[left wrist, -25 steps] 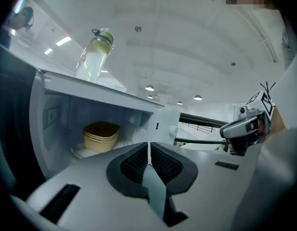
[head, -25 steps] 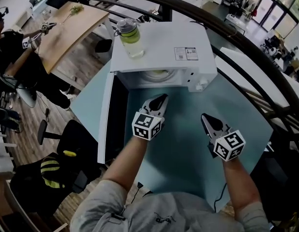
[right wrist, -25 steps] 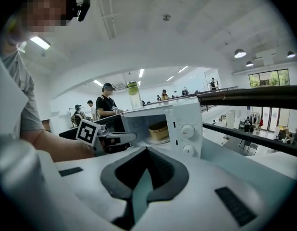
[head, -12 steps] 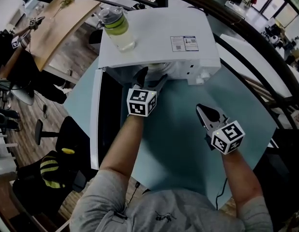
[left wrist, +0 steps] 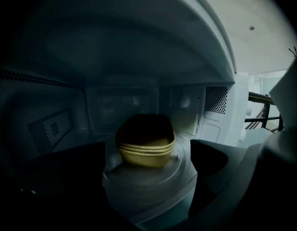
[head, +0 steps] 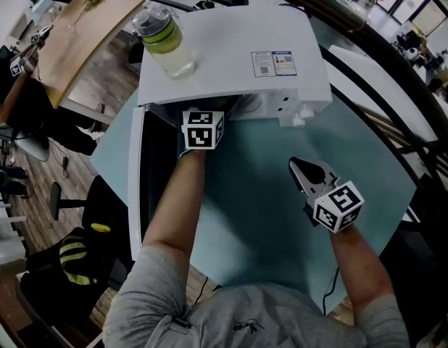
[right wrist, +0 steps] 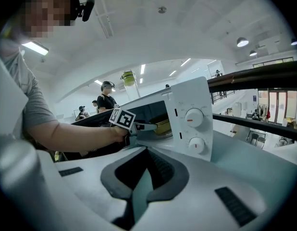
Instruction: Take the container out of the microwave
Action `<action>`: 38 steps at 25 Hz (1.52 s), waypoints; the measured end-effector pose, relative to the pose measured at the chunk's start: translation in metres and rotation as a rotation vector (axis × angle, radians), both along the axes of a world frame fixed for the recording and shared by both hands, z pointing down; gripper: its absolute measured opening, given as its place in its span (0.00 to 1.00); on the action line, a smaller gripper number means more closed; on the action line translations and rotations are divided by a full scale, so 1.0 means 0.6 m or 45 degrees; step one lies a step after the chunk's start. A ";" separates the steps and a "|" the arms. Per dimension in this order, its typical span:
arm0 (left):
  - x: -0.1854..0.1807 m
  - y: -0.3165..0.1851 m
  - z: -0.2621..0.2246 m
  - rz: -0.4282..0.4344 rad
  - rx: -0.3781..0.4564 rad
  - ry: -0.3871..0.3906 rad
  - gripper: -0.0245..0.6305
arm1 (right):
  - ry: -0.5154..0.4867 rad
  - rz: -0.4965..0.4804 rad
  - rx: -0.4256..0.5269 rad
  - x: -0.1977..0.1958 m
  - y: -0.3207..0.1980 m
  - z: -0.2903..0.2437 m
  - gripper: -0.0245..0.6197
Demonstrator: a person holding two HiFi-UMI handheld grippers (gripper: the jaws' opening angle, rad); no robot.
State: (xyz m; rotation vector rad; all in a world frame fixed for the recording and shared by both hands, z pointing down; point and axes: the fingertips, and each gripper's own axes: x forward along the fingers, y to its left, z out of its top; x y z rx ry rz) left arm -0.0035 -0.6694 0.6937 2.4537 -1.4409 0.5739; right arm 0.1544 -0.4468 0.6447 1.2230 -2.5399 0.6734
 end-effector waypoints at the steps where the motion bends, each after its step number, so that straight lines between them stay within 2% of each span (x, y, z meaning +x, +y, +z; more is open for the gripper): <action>1: 0.002 -0.006 0.004 0.008 -0.009 -0.021 0.86 | -0.002 0.002 -0.004 0.001 0.000 0.002 0.07; 10: 0.012 -0.047 0.027 0.039 -0.063 -0.155 0.89 | -0.013 0.011 -0.026 0.002 0.004 0.012 0.07; 14: 0.010 -0.050 0.068 0.047 -0.140 -0.225 0.89 | -0.020 0.014 -0.038 0.001 0.009 0.020 0.07; 17: 0.014 -0.059 0.064 0.062 -0.105 -0.256 0.89 | -0.022 0.018 -0.047 0.004 0.012 0.023 0.07; 28: 0.016 -0.069 0.061 0.077 -0.068 -0.263 0.89 | -0.045 0.057 -0.082 0.019 0.031 0.035 0.07; 38: 0.023 -0.029 0.056 0.119 -0.079 -0.247 0.86 | -0.031 0.063 -0.080 0.020 0.058 0.021 0.07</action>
